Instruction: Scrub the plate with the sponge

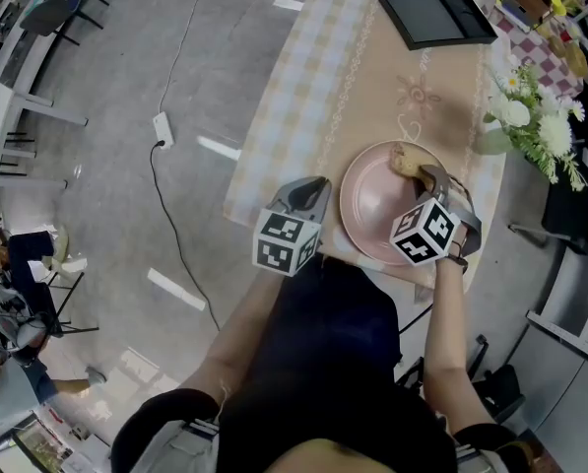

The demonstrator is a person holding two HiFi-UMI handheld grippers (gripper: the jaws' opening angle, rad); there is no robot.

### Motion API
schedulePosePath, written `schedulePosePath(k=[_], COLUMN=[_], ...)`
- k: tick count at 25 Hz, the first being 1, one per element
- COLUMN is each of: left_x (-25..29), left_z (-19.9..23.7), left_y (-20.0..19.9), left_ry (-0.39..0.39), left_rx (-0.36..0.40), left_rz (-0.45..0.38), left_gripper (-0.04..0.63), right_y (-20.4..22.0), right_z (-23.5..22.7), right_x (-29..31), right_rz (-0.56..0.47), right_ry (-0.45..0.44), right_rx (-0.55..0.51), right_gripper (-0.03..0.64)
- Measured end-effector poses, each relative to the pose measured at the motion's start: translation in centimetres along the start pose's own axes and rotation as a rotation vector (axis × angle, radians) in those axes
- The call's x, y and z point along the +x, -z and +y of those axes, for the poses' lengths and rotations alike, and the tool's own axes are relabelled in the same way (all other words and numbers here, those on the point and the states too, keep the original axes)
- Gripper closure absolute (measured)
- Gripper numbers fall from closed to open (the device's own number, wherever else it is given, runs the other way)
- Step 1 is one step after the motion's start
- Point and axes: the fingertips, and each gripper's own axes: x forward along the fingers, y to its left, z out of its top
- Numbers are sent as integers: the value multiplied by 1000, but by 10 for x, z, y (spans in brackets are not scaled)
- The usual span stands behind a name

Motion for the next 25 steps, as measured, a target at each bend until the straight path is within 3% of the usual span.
schedulePosePath(k=[25], left_x=[-4], left_z=[-13], left_y=[5], left_ry=[28], left_rx=[18], left_rz=[-3], left_gripper=[569], right_y=[11], right_z=[38], right_x=[-22], right_rz=[12], right_ry=[-130], right_rx=[7], right_gripper=[537])
